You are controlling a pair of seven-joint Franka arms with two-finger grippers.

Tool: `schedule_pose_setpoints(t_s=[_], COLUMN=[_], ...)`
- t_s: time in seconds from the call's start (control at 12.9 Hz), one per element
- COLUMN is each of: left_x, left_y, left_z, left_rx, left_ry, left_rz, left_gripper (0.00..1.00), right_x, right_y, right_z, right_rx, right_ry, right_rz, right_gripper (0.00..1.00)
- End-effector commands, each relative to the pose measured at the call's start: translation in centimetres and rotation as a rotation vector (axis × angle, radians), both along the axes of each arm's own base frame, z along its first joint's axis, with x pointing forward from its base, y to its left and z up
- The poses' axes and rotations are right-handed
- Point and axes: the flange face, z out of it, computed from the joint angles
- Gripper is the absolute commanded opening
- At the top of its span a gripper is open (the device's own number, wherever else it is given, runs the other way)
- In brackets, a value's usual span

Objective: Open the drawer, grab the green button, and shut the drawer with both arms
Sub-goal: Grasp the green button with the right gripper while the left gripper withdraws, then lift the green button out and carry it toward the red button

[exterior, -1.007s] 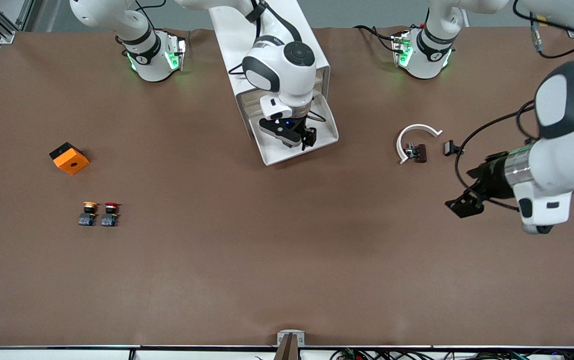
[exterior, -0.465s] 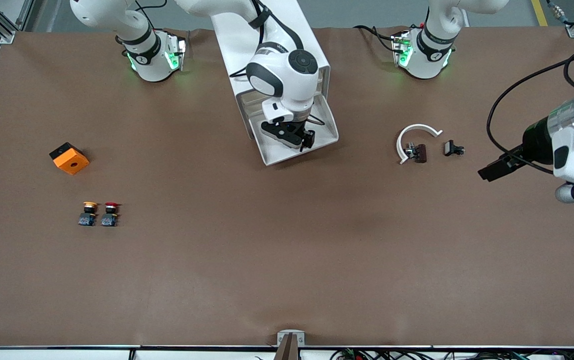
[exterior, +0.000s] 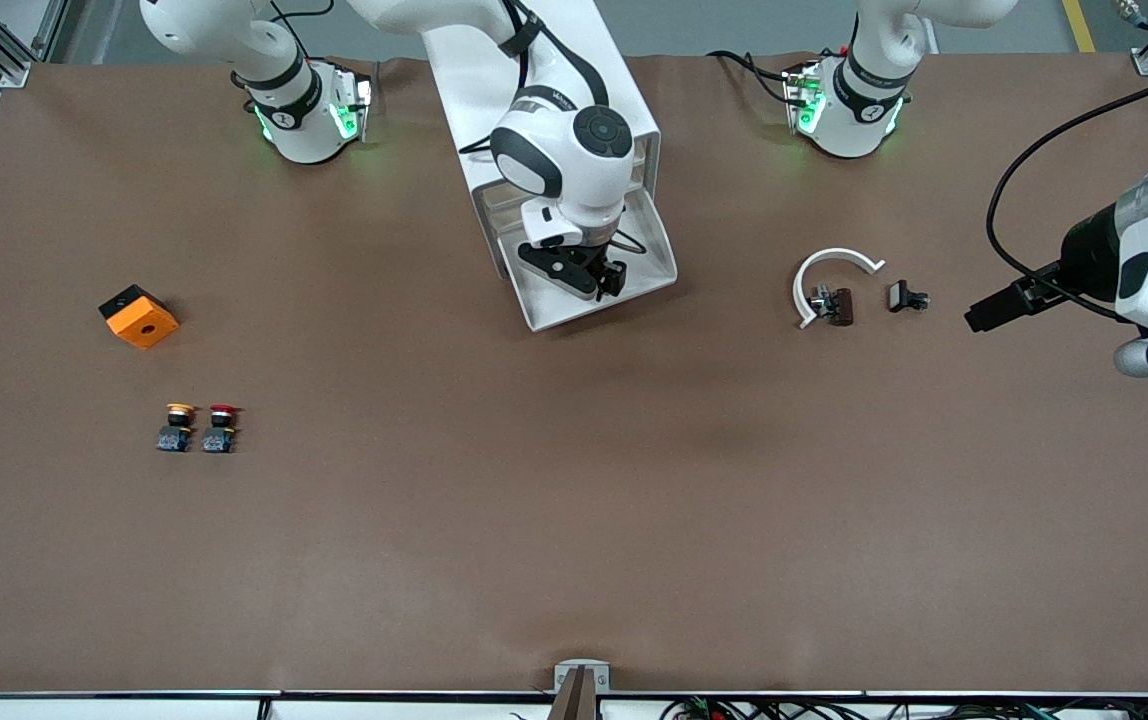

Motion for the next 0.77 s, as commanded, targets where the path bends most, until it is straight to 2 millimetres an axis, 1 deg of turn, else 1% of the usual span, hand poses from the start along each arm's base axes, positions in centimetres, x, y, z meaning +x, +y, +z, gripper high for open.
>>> schedule_pose_setpoints(t_s=[0.0, 0.15, 0.23, 0.31, 0.39, 0.54, 0.62, 0.7], left_x=[-1.5, -2.4, -2.5, -2.5, -2.5, -2.8, -2.7, -2.7], left_y=[-1.3, -2.5, -2.5, -2.3, -2.1, -1.7, -1.7, -1.6], left_z=[-0.4, -0.3, -0.4, -0.2, 0.2, 0.7, 0.7, 0.7], left_rx=[0.014, 0.072, 0.073, 0.072, 0.071, 0.056, 0.056, 0.064], left_ry=[0.001, -0.005, -0.004, -0.008, -0.014, -0.019, -0.021, -0.023], left_rz=[-0.057, -0.093, -0.093, -0.091, -0.09, -0.082, -0.082, -0.083], left_gripper=[1.0, 1.0, 1.0, 1.0, 1.0, 1.0, 1.0, 1.0], right_x=[0.0, -0.3, -0.4, -0.4, -0.5, 0.2, 0.7, 1.9], right_y=[0.1, 0.4, 0.5, 0.5, 0.5, 0.3, 0.3, -0.1], right_z=[-0.1, 0.0, 0.0, 0.0, 0.0, 0.8, 1.6, 2.7], right_rx=[0.009, 0.021, 0.02, 0.018, 0.009, 0.015, 0.036, 0.06], right_ry=[0.025, 0.036, 0.037, 0.038, 0.044, 0.052, 0.055, 0.068], right_rz=[-0.025, -0.034, -0.033, -0.036, -0.034, -0.049, -0.066, -0.102], right_gripper=[0.79, 0.4, 0.17, 0.0, 0.0, 0.0, 0.0, 0.0])
